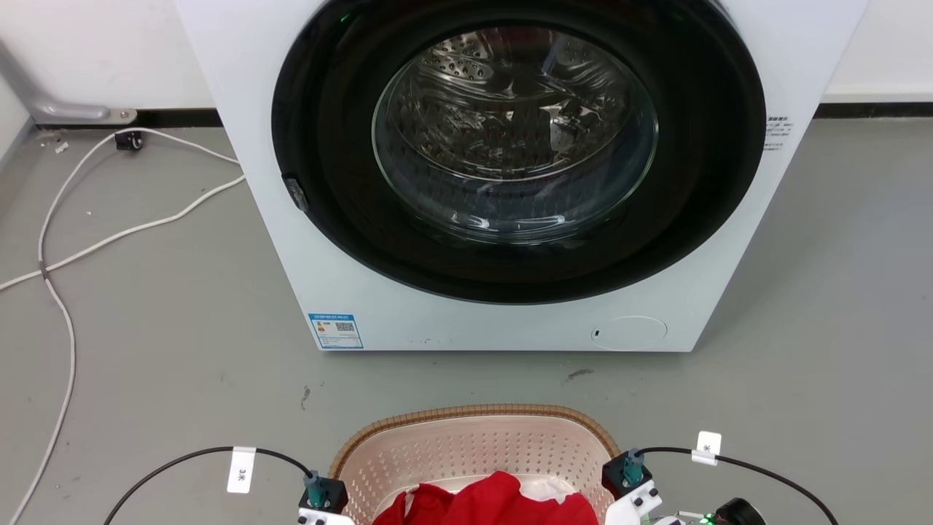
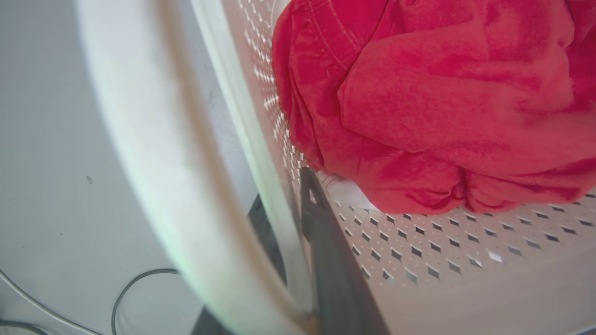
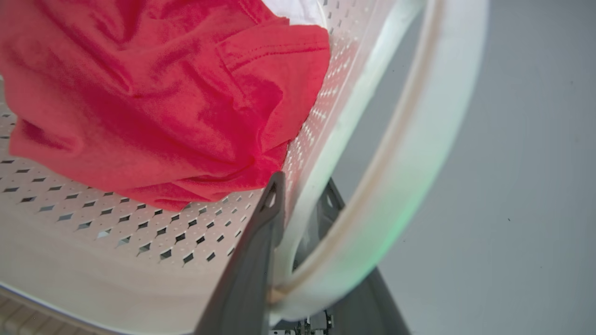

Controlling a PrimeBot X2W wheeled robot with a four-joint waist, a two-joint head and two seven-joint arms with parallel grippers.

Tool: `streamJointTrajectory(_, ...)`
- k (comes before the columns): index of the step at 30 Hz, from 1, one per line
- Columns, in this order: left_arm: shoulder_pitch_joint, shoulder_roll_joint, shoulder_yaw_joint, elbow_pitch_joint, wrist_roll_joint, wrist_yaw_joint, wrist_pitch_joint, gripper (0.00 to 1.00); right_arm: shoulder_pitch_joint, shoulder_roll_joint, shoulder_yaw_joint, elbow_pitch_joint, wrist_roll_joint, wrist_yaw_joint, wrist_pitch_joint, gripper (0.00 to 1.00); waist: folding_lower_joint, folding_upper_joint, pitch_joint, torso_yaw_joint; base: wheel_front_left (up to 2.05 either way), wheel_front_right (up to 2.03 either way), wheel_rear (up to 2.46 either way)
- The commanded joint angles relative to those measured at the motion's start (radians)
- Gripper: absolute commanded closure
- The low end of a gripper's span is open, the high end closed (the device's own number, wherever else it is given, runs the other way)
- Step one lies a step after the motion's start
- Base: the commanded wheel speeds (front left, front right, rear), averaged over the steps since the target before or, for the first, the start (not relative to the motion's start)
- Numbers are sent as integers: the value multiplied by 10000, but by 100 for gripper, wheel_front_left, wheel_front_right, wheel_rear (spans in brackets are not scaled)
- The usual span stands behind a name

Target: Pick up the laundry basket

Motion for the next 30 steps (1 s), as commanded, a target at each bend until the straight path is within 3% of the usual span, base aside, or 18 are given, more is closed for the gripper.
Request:
streamJointTrajectory(1,-40,-33,-67,-114,-6,-33,8,100,78,97,131,-54,11,28,-19,100,1,-1,-50,7,0,0,0)
streamJointTrajectory(30,-112,-7,-885,-7,-801,-35,-340,100,-72,97,1286,274,1112,30,-396,100,1,-1,-472,42,0,0,0)
